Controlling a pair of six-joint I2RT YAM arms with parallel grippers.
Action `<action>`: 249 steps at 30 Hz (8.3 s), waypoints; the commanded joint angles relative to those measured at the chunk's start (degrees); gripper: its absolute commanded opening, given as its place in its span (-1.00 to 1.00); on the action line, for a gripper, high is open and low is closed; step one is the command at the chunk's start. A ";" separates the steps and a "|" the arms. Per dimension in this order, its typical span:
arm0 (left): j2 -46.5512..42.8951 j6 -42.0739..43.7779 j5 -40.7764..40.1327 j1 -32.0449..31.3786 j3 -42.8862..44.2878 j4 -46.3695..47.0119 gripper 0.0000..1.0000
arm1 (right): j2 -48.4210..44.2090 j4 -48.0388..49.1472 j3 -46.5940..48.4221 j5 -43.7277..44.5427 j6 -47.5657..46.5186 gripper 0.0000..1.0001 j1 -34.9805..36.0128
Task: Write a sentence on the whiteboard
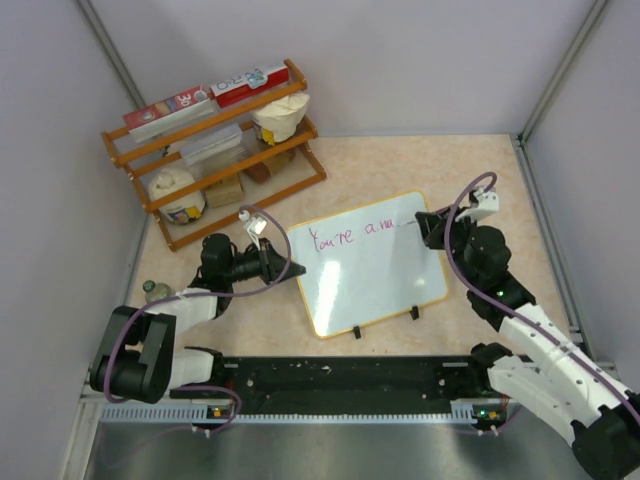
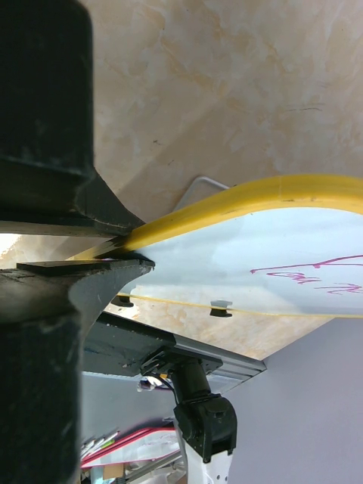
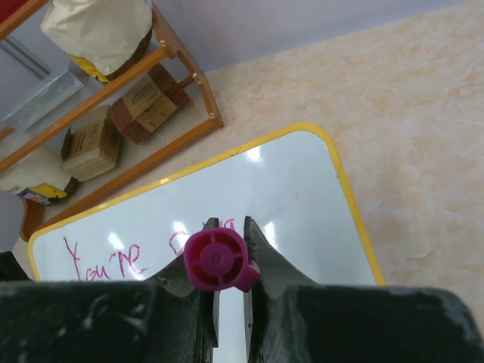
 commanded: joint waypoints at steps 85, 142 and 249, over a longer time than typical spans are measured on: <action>-0.31 4.79 -2.49 -0.05 0.35 1.33 -1.00 | 9.17 9.57 4.14 -12.46 -0.19 -1.00 -8.99; -0.48 4.79 -2.58 -0.05 0.26 1.24 -1.00 | 9.00 7.90 3.61 -7.45 0.42 -1.00 -8.99; -0.66 4.79 -2.58 -0.05 0.18 1.15 -1.00 | 8.12 7.72 3.52 -4.73 1.48 -1.00 -8.99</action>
